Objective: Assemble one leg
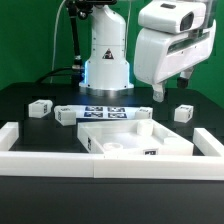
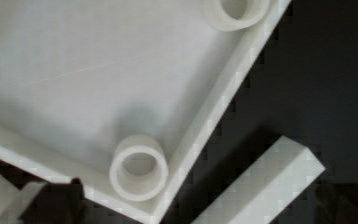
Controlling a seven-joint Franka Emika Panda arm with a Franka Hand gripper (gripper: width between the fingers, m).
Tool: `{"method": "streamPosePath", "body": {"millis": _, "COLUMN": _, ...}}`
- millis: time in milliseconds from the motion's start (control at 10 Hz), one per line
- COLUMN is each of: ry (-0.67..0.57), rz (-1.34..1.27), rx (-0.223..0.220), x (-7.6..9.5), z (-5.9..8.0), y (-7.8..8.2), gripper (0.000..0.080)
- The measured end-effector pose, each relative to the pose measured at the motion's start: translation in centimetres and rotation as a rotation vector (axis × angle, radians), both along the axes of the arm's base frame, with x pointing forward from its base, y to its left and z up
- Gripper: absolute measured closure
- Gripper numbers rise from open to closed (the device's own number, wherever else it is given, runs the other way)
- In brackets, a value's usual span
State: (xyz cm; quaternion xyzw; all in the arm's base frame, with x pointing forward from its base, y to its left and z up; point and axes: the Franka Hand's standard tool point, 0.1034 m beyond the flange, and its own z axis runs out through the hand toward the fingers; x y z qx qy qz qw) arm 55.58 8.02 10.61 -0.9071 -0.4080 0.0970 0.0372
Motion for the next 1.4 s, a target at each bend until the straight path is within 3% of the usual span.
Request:
{"method": "streamPosePath", "body": {"millis": 600, "ry": 0.000, "rz": 0.003, "rx": 0.000, "x": -0.1, "z": -0.1, "y": -0.1, "gripper": 0.0150}}
{"method": "streamPosePath", "body": {"millis": 700, "ry": -0.028, "rz": 0.116, "rx": 0.025, "x": -0.6, "z": -0.7, "y": -0.4, "gripper": 0.0150}}
{"method": "streamPosePath", "body": {"millis": 900, "ry": -0.037, "rz": 0.278, "rx": 0.058, "x": -3.2, "z": -1.9, "y": -1.5, "gripper": 0.0150}}
{"method": "streamPosePath", "body": {"millis": 1100, "ry": -0.102, "rz": 0.430, "rx": 0.099, "x": -3.4, "z": -2.6, "y": -3.7, "gripper": 0.0150}}
{"method": "streamPosePath", "body": {"millis": 1200, "ry": -0.110, "rz": 0.412, "rx": 0.099, "x": -4.0, "z": -3.1, "y": -4.5, "gripper": 0.0150}}
{"method": "streamPosePath", "body": {"millis": 1400, "ry": -0.105, "rz": 0.407, "rx": 0.097, "x": -4.2, "z": -3.2, "y": -4.5, "gripper": 0.0150}}
